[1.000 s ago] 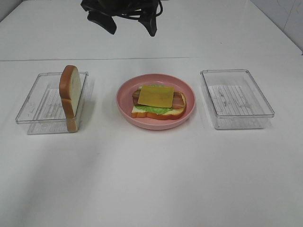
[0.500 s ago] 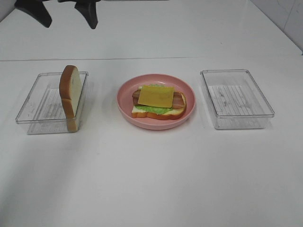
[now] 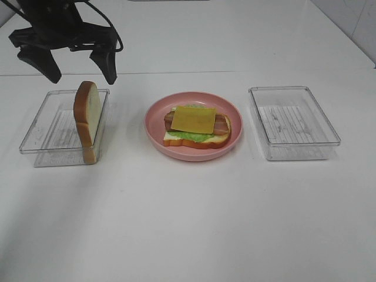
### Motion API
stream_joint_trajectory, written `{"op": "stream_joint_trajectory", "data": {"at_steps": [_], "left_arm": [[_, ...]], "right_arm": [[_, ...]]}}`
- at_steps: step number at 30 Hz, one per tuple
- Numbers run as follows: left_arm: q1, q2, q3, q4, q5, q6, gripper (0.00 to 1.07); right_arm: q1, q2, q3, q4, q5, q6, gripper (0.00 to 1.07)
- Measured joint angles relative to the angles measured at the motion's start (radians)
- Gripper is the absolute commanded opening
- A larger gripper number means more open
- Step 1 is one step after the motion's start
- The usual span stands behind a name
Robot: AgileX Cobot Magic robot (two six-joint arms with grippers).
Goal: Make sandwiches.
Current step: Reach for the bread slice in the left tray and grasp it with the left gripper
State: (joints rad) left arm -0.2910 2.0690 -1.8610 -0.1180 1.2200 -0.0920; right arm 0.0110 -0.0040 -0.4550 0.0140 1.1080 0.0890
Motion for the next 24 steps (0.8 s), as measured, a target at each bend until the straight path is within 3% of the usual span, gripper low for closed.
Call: {"op": "stream_joint_trajectory", "data": {"at_steps": [24], "left_arm": [[0.000, 0.159, 0.000, 0.064, 0.000, 0.000, 1.00]], "right_arm": [[0.000, 0.000, 0.000, 0.000, 0.000, 0.000, 0.98]]}}
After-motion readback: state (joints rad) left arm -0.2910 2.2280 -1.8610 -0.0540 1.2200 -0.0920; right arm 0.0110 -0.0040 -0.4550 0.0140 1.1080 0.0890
